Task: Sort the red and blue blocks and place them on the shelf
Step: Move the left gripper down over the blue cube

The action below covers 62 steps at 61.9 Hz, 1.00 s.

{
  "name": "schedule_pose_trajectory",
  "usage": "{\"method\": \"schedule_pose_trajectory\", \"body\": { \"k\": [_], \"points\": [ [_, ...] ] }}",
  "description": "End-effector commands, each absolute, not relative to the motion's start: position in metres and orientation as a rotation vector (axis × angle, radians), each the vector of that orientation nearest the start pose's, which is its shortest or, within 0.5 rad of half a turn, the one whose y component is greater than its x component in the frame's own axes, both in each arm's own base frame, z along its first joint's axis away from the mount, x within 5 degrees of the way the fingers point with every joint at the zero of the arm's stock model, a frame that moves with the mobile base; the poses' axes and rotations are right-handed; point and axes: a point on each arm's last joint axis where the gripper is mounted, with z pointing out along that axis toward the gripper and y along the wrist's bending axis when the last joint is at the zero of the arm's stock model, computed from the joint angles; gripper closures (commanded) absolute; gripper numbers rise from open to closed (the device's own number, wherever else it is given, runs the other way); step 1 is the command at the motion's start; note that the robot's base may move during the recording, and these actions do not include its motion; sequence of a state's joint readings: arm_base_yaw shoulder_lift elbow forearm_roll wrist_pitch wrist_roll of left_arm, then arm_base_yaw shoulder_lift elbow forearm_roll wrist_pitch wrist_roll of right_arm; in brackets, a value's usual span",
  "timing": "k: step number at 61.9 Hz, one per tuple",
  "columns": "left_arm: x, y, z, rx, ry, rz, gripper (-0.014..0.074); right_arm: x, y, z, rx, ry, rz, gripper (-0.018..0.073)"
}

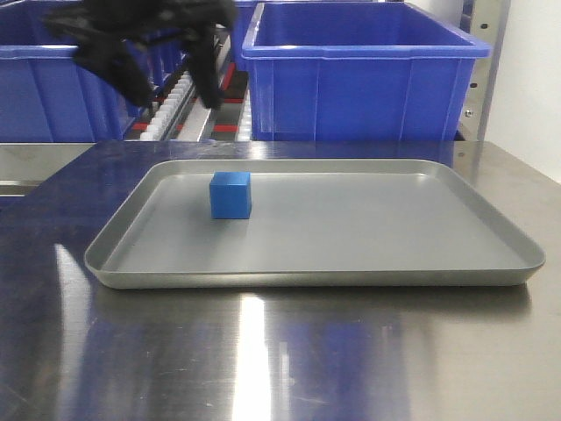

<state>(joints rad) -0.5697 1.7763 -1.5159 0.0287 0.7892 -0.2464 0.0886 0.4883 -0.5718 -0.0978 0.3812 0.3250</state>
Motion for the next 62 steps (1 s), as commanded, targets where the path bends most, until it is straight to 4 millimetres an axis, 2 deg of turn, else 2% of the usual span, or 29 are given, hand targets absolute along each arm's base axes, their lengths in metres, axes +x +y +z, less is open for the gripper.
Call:
{"method": "schedule_pose_trajectory", "body": {
  "k": [1, 24, 40, 62],
  "points": [
    [0.334, -0.226, 0.318, 0.416, 2.431, -0.362, 0.006, 0.101, 0.006, 0.353, 0.131, 1.656, 0.198, 0.0501],
    [0.333, -0.254, 0.293, 0.415, 2.499, -0.383, 0.006, 0.101, 0.005, 0.353, 0.131, 1.656, 0.198, 0.0501],
    [0.337, -0.257, 0.28, 0.368, 2.542, -0.377, 0.006, 0.101, 0.005, 0.352, 0.131, 1.657, 0.198, 0.0501],
    [0.34, -0.256, 0.275, 0.369, 2.547, -0.355, 0.0061, 0.101, 0.005, 0.352, 0.131, 1.657, 0.198, 0.0501]
  ]
}}
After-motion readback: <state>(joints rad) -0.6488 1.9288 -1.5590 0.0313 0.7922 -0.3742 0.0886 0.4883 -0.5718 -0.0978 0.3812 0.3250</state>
